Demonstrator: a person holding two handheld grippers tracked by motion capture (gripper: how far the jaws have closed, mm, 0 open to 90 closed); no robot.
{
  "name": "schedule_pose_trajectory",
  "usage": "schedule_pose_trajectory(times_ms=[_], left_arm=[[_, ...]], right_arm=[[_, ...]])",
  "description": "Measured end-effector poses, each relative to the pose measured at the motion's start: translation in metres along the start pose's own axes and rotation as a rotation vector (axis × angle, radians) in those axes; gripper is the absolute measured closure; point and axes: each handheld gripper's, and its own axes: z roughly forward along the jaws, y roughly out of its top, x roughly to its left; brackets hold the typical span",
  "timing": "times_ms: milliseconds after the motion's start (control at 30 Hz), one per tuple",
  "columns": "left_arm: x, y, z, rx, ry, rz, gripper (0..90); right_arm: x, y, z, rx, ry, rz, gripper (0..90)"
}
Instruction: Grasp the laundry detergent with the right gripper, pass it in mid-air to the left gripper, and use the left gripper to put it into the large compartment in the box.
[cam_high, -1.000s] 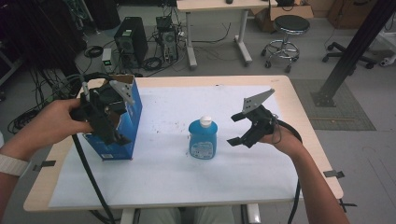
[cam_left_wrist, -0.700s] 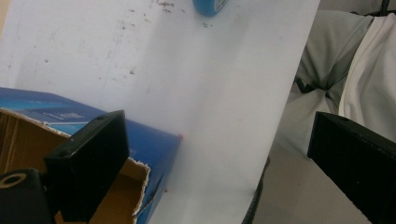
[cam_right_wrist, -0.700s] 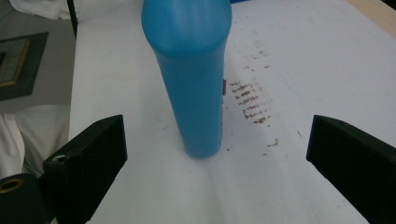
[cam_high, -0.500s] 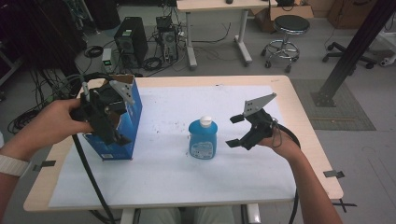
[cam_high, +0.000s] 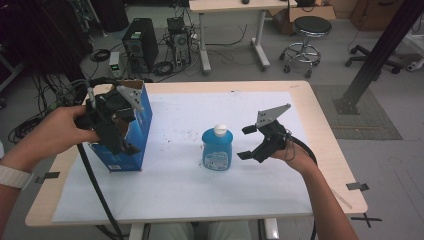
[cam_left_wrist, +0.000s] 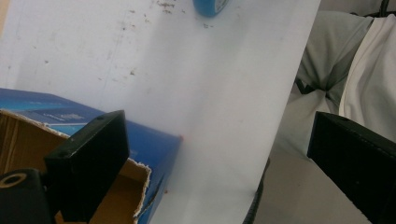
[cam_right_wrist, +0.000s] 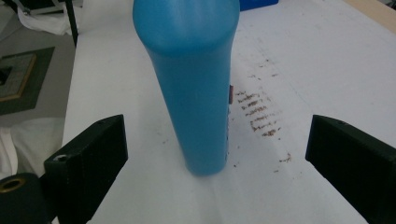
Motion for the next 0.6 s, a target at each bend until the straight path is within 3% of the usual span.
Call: schedule_pose_trajectory(times_ms=[600], left_arm=[[0.003,-0.003,0.001,0.001,-0.001,-0.008,6.1]], right_arm=[[0.001,-0.001,0.033,-0.019,0.023,-0.007,5.9]])
